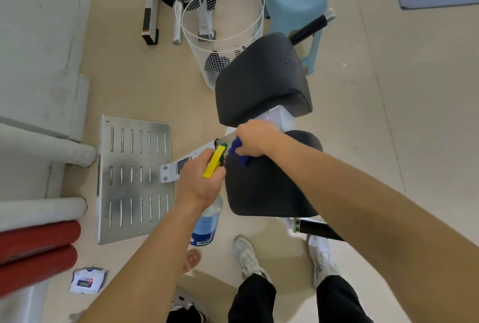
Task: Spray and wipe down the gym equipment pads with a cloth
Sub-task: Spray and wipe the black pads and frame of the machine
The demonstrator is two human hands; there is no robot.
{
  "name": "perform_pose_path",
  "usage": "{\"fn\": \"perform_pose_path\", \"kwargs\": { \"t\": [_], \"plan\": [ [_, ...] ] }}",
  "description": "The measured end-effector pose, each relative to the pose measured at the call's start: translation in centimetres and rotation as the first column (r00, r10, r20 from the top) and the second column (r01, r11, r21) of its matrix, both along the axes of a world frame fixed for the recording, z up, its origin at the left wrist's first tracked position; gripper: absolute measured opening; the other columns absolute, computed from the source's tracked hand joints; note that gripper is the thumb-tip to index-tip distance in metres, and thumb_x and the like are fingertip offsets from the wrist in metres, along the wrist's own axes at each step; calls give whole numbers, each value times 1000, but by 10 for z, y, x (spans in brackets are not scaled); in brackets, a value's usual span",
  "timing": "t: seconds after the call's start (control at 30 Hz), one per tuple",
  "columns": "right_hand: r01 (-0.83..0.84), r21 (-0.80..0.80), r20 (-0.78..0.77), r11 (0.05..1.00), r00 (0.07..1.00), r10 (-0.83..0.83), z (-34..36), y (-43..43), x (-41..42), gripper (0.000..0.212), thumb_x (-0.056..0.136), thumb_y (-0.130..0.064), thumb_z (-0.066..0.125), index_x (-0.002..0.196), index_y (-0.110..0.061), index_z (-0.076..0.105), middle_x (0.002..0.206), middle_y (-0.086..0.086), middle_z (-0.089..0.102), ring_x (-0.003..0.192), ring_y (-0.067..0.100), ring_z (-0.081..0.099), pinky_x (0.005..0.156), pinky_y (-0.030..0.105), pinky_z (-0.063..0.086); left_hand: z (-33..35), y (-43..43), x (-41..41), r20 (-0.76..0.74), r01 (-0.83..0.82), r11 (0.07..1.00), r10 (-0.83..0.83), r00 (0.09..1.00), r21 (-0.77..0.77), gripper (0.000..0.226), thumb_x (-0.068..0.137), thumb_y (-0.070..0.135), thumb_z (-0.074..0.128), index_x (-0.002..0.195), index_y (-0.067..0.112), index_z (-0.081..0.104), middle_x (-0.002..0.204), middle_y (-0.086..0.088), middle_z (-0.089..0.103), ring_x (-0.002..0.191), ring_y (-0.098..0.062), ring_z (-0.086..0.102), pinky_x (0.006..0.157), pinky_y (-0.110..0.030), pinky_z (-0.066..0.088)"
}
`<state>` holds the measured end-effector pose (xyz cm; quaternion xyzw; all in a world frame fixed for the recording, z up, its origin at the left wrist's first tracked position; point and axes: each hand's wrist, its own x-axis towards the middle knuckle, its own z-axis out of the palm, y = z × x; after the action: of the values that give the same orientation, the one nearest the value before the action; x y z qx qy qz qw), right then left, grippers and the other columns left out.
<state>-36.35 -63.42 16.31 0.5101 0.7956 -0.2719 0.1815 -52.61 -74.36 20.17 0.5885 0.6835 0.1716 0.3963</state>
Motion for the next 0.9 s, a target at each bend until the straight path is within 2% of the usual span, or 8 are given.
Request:
{"fn": "perform_pose_path", "kwargs": {
  "t": [0.13, 0.2, 0.27, 0.37, 0.5, 0.7, 0.8, 0.9],
  "plan": [
    [218, -16, -87, 976, 972, -218, 35, 8, 71, 30, 84, -49, 62, 85, -19, 64, 78, -1, 61, 82, 24, 61, 69, 31, 41, 6, 9, 18, -5, 19, 999, -18, 1000, 40, 8, 104, 17, 58, 100, 24, 62, 80, 6, 63, 74, -21, 64, 71, -50, 65],
    [365, -160, -208, 917, 896, -393, 43, 6, 102, 30, 89, -46, 62, 94, -18, 69, 88, 1, 66, 84, 22, 61, 72, 31, 42, 12, 18, 31, 15, 33, 998, -33, 999, 51, 10, 104, 15, 58, 100, 21, 63, 79, 6, 63, 73, -20, 63, 70, -43, 64],
    [417, -195, -293, 888, 839, -458, 40, 0, 119, 28, 93, -44, 59, 102, -19, 69, 95, 1, 68, 86, 19, 60, 75, 31, 42, 19, 28, 44, 23, 41, 997, -42, 999, 61, 9, 102, 12, 58, 100, 18, 65, 78, 3, 63, 71, -21, 63, 67, -40, 61],
    [543, -239, -399, 805, 701, -591, 22, -11, 131, 23, 93, -41, 58, 92, -21, 70, 86, 1, 70, 79, 18, 62, 75, 34, 46, 27, 40, 62, 46, 45, 997, -47, 998, 55, 12, 99, 10, 57, 99, 16, 67, 79, -1, 64, 69, -23, 63, 62, -36, 58],
    [676, -254, -402, 692, 577, -711, -4, -18, 156, 35, 91, -37, 57, 86, -5, 69, 78, 14, 67, 67, 19, 54, 64, 32, 43, 34, 48, 81, 26, 68, 997, -69, 997, 31, 11, 100, 12, 59, 101, 19, 67, 89, -6, 68, 78, -26, 66, 64, -36, 61],
    [765, -237, -211, 599, 562, -800, -49, -28, 196, 34, 96, -34, 52, 94, -3, 64, 94, 17, 68, 86, 32, 62, 71, 36, 43, 31, 32, 96, -31, 22, 999, -21, 999, 35, 10, 100, 13, 61, 106, 18, 67, 85, -2, 64, 76, -26, 66, 63, -30, 58],
    [684, -216, -208, 697, 665, -717, -36, -20, 195, 35, 98, -36, 52, 101, -4, 65, 98, 16, 68, 83, 28, 60, 69, 34, 43, 30, 9, 98, -3, -82, 996, 82, 997, 24, 20, 97, 8, 60, 109, 18, 71, 89, -7, 70, 74, -25, 67, 61, -30, 58],
    [592, -194, -355, 782, 701, -619, -9, -19, 186, 37, 97, -39, 54, 97, -5, 69, 88, 14, 68, 68, 19, 55, 60, 31, 41, 30, -23, 103, 38, -202, 979, 201, 979, 32, 22, 97, 6, 59, 105, 21, 72, 95, -9, 73, 77, -25, 67, 60, -31, 58]
  ]
}}
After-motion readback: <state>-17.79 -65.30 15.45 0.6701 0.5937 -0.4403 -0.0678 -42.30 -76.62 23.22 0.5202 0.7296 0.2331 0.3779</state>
